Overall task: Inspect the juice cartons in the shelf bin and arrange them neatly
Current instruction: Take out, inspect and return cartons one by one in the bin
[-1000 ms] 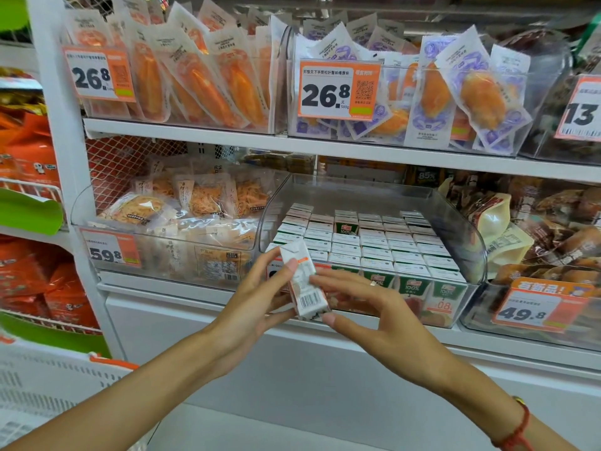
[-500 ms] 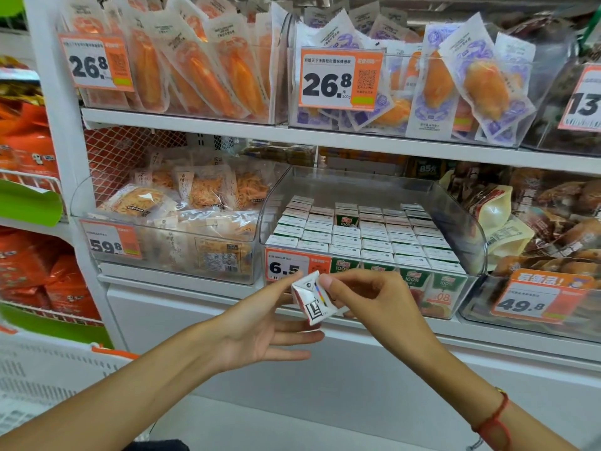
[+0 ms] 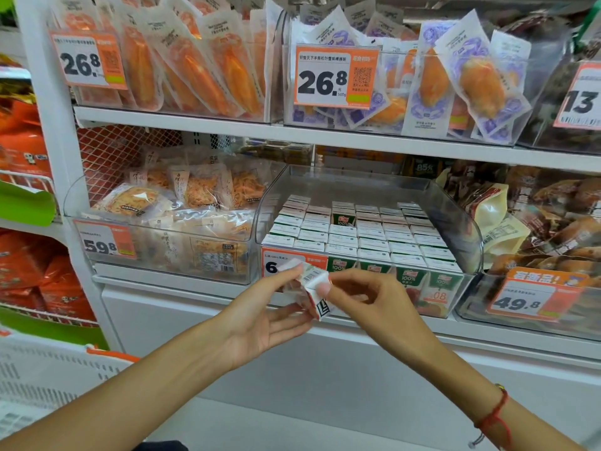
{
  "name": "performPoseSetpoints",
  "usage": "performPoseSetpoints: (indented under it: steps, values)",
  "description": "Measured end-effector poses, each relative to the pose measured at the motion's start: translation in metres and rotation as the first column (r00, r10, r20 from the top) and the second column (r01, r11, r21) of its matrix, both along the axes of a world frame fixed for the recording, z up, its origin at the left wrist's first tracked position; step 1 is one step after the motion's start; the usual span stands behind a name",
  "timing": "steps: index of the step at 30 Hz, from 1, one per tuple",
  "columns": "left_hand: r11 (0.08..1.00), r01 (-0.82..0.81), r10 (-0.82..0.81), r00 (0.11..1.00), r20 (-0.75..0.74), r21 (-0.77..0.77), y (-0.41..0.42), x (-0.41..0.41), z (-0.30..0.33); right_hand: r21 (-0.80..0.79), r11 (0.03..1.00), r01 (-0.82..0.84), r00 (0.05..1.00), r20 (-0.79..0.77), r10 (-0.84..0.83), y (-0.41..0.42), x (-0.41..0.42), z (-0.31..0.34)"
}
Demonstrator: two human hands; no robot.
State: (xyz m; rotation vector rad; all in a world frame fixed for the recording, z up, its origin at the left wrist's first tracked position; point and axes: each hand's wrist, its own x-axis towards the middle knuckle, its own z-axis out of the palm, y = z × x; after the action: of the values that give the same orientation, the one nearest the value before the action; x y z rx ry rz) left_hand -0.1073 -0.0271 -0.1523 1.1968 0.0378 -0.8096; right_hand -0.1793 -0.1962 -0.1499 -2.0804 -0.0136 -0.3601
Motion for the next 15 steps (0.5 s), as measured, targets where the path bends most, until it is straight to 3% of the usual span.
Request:
performPoseSetpoints:
  steps: [3,6,10,15]
  values:
    - [0.99,-0.14,0.138,0.979,0.152,0.004,-0.003,-0.003,0.001,-0.262,0.962,0.073,0.993,0.111,-0.045,0.006,-0.001,-0.004]
    - [0.989,-0.14,0.125,0.959,0.254,0.044,-0.004,-0.008,0.005,-0.244,0.962,0.121,0.976,0.208,-0.07,0.012,0.0,-0.003]
    - [0.994,-0.104,0.085,0.945,0.315,0.043,-0.005,-0.012,0.006,0.036,0.996,0.084,0.978,0.191,-0.089,0.014,0.002,0.0]
    - [0.996,-0.08,0.087,0.935,0.345,-0.035,0.0,-0.005,0.004,0.405,0.914,0.028,1.0,-0.005,-0.028,0.006,0.002,0.006]
